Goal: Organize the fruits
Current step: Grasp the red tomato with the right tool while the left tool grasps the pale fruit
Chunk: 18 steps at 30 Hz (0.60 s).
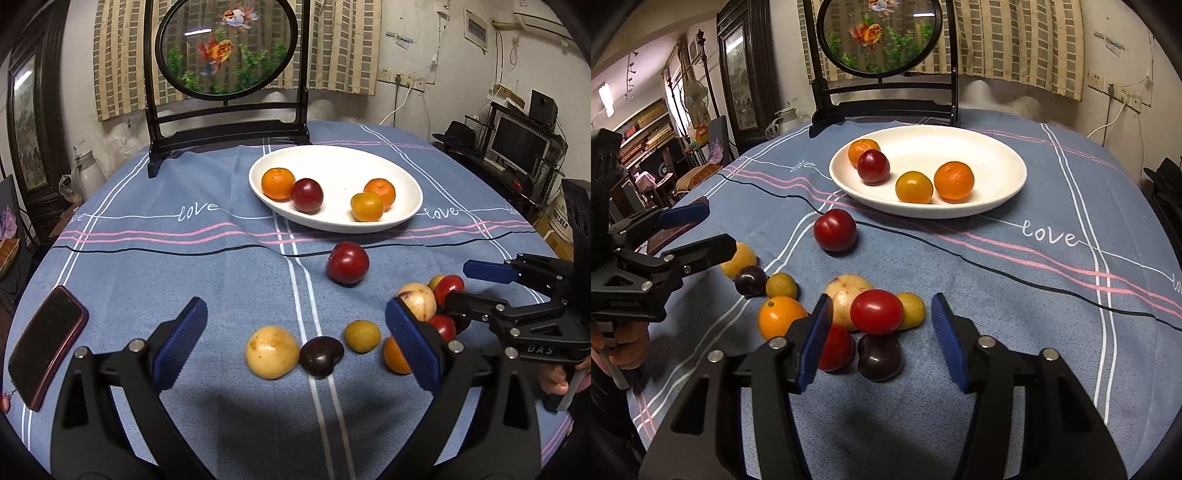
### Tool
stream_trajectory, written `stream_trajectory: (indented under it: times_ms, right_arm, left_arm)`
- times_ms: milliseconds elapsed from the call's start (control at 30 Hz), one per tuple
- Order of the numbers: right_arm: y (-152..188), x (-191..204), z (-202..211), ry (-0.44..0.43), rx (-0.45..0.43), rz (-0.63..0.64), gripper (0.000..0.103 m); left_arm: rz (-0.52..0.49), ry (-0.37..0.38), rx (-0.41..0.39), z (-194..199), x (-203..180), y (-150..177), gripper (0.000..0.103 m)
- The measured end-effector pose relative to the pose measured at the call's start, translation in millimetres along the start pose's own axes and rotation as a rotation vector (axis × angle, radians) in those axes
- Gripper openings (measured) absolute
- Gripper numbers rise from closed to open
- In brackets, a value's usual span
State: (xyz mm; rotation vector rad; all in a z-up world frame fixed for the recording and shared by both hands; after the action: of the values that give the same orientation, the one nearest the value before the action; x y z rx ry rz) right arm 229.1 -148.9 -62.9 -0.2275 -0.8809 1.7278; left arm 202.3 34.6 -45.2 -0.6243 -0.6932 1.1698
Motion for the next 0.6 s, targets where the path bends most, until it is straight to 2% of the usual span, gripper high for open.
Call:
stream_trajectory:
  times_ms: [267, 400, 600]
  right_arm:
    - [4.0, 1.6, -4.4, 0.009, 0.01, 0.018, 0.048]
    - [5.0, 1.4, -7.5, 0.0, 0.025, 0.019, 0.036]
    - [6.4, 2.2, -9.2, 0.0, 0.027, 0.027, 0.032]
  left_arm:
    - [0.026, 0.016, 0.009, -0.6, 4.1, 1.6, 0.099]
    - [0.032, 0.014, 0.011, -0.8, 5.5, 2.0, 0.099]
    - [0.036, 0.02, 0.017, -2.5, 7.1, 2.4, 0.099]
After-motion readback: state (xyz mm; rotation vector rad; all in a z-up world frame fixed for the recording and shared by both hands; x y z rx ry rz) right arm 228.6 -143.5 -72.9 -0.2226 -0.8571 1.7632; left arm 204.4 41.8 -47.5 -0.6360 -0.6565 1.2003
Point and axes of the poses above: each gripper's, at about its wrist camera, not at the fingertips, and z roughly against the way its jaws point, x to its left, y to its underside, the point moved 4 cm from there along -z, roughly the way its jaws point, and after that the axes turned 14 degrees about -z, right-handed, at the moved point
